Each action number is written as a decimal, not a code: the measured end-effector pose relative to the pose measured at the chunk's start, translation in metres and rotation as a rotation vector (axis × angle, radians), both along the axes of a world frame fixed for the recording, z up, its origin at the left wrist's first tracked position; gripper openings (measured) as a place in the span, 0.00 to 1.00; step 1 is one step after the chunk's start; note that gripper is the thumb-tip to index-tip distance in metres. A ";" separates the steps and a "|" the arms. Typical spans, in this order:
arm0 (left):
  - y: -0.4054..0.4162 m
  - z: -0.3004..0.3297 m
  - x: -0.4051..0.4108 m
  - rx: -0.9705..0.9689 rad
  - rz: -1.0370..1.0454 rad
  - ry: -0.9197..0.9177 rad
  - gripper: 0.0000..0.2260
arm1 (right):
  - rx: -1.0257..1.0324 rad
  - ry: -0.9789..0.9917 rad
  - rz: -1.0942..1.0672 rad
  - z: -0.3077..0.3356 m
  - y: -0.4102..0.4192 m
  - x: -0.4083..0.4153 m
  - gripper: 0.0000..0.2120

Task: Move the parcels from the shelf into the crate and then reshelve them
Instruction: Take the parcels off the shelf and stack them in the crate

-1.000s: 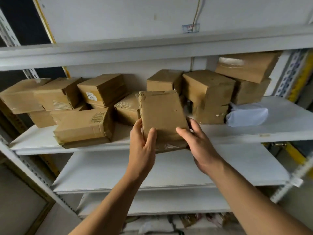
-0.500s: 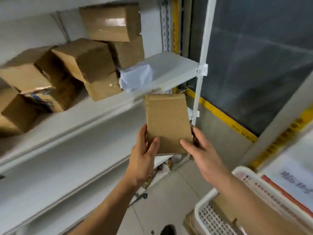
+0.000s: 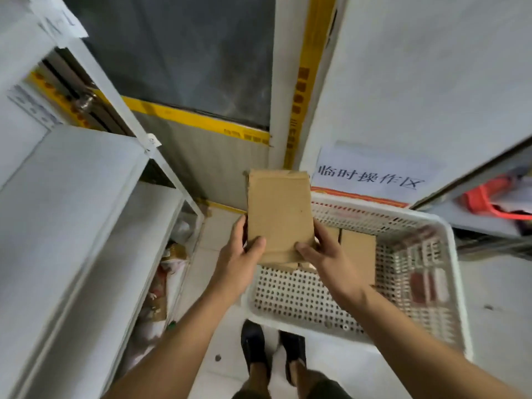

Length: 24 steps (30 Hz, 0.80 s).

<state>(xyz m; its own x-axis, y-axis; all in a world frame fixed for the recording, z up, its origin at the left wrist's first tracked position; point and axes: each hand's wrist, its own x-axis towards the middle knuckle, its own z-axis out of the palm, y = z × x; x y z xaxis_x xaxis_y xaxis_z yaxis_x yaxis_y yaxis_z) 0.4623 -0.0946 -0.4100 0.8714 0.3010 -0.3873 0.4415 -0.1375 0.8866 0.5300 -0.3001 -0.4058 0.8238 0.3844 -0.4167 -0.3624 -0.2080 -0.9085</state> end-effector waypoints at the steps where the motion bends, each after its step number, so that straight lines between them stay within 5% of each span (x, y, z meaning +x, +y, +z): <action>1: -0.006 -0.014 0.008 -0.017 -0.026 0.019 0.28 | -0.017 0.019 -0.032 -0.013 -0.008 0.001 0.29; 13: -0.072 -0.169 0.070 0.110 -0.119 0.377 0.30 | -0.105 0.219 -0.197 -0.195 -0.051 0.020 0.33; 24: -0.082 -0.261 0.102 0.373 0.005 0.382 0.28 | -0.119 0.274 -0.194 -0.304 -0.020 0.044 0.36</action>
<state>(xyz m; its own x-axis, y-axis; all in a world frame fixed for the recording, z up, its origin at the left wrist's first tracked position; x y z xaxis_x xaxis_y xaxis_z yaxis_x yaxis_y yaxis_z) 0.5638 -0.1763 -0.6705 0.6875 0.4827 -0.5425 0.7248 -0.4101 0.5535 0.5739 -0.3205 -0.7096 0.7278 0.1670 -0.6651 -0.6328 -0.2102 -0.7452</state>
